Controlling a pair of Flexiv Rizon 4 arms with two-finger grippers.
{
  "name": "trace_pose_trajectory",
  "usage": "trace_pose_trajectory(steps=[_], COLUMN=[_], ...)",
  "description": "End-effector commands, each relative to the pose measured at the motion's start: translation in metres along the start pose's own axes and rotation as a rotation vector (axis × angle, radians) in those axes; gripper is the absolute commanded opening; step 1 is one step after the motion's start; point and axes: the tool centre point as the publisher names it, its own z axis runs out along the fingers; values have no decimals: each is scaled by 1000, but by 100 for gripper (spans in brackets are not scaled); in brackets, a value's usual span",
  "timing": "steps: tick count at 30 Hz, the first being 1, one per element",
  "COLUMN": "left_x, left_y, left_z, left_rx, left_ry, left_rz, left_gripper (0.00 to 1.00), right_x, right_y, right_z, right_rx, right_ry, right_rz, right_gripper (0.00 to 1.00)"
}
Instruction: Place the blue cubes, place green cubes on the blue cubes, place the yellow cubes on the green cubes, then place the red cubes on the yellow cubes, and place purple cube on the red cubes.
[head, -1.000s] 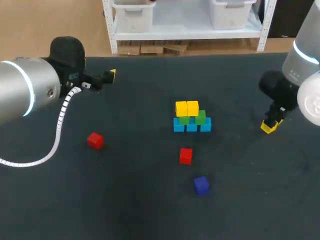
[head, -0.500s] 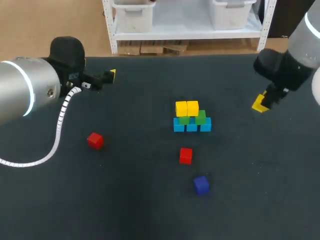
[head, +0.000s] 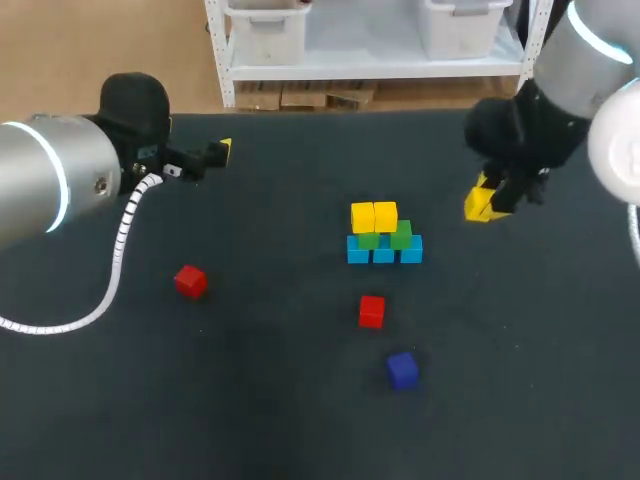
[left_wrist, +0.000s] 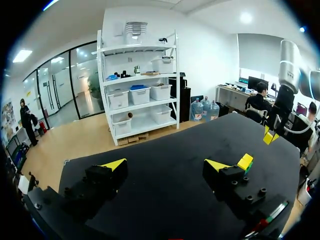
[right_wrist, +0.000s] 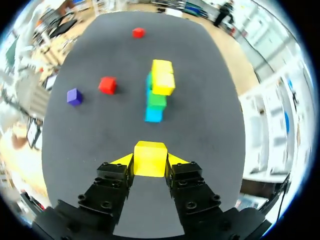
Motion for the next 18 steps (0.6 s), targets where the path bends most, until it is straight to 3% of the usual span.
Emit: trace_pose_trajectory(steps=[1,7,18], left_x=[2,2,2], left_y=[-2,-2,-2], left_z=[0,0,0], left_rx=[-10,-10,-10], left_ry=[-9,-9,-9], left_rz=[-2,-2,-2], left_gripper=[100,100,100], right_x=[-13,-27,-43], right_y=[-4,6,-2], right_z=[13,23,28], right_rx=[-30,-35,-43], right_ry=[34,74,138], right_rz=[-121,-145,-57], right_gripper=[0,0,0])
